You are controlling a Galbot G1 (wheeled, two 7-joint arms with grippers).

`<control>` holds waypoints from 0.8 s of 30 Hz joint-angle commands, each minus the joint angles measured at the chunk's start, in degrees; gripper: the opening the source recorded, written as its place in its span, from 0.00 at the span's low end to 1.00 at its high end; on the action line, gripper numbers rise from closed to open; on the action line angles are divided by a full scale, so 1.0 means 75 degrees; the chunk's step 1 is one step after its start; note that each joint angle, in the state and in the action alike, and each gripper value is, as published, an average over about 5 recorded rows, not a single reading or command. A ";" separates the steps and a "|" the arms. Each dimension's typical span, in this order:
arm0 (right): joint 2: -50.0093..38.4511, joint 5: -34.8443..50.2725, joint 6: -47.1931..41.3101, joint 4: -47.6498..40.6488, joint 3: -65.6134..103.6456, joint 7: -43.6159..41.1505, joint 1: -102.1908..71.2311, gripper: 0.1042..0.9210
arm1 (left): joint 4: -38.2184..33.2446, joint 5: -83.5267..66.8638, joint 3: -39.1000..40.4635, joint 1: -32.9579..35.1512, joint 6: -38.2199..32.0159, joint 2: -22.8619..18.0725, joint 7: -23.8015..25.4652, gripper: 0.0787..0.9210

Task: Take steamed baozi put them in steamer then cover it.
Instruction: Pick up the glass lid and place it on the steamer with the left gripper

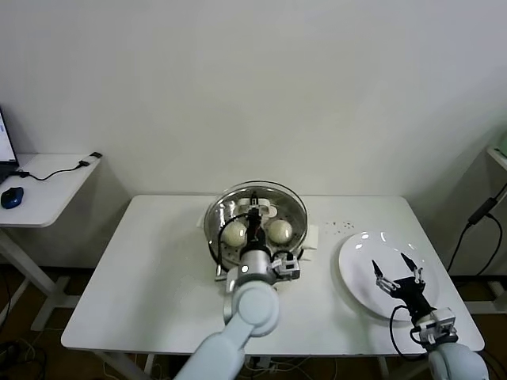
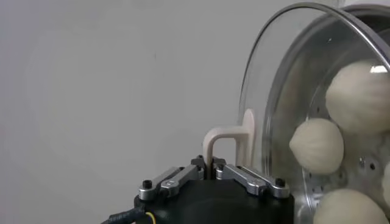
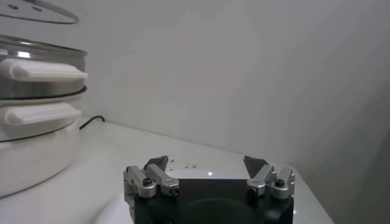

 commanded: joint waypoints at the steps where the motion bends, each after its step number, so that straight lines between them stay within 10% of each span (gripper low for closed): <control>1: 0.0001 0.0005 0.0018 -0.0020 0.0091 -0.0035 -0.0025 0.88 | 0.0761 0.0115 -0.0017 -0.0086 0.0370 -0.0479 -0.0145 0.08; 24: 0.0079 -0.0053 0.0080 -0.0130 0.0181 -0.0174 -0.0028 0.88 | 0.1225 0.0109 -0.0165 -0.0134 0.0370 -0.0535 -0.0447 0.08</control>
